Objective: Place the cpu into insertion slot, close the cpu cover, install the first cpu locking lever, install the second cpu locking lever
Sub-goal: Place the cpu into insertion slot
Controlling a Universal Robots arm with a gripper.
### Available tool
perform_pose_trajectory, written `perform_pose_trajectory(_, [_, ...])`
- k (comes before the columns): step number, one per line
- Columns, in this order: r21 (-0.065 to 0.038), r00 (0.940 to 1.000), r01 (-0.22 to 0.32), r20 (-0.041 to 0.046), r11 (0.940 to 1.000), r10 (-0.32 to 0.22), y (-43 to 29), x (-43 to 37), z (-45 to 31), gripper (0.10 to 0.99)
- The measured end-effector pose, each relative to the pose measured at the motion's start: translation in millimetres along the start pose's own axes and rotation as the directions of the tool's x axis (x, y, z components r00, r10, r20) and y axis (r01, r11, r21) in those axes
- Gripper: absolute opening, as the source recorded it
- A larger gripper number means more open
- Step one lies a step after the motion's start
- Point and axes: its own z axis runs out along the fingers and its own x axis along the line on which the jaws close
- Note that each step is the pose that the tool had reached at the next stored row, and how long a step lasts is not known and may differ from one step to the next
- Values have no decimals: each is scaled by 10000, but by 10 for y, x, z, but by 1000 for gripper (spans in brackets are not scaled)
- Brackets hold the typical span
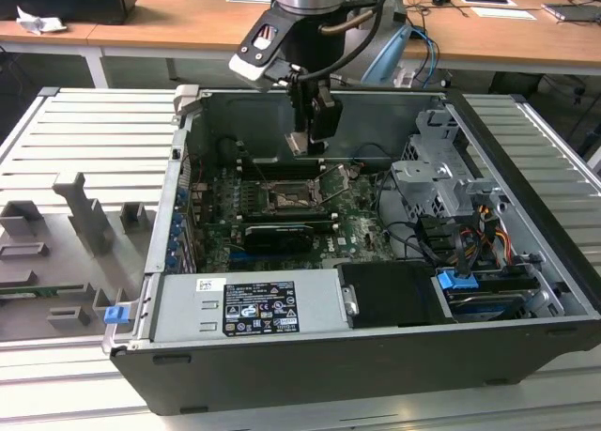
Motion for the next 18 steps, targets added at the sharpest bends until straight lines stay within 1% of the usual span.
perform_pose_trajectory(2, [7,10000,-45,3,10000,45,-2,0,24,525])
perform_pose_trajectory(8, [3,9996,-284,23,9996,284,-6,0,41,525])
perform_pose_trajectory(10, [1,9995,-308,24,9995,308,-7,0,57,525])
perform_pose_trajectory(12, [1,9995,-318,21,9995,318,-13,-1,120,525])
perform_pose_trajectory(13, [-1,9991,-420,30,9991,420,-14,3,155,525])
perform_pose_trajectory(15, [-16,9950,-1000,79,9950,1000,-17,1,229,525])
perform_pose_trajectory(16, [-21,9929,-1187,96,9929,1187,-19,0,259,525])
perform_pose_trajectory(18, [-27,9899,-1412,116,9900,1412,-22,-1,295,525])
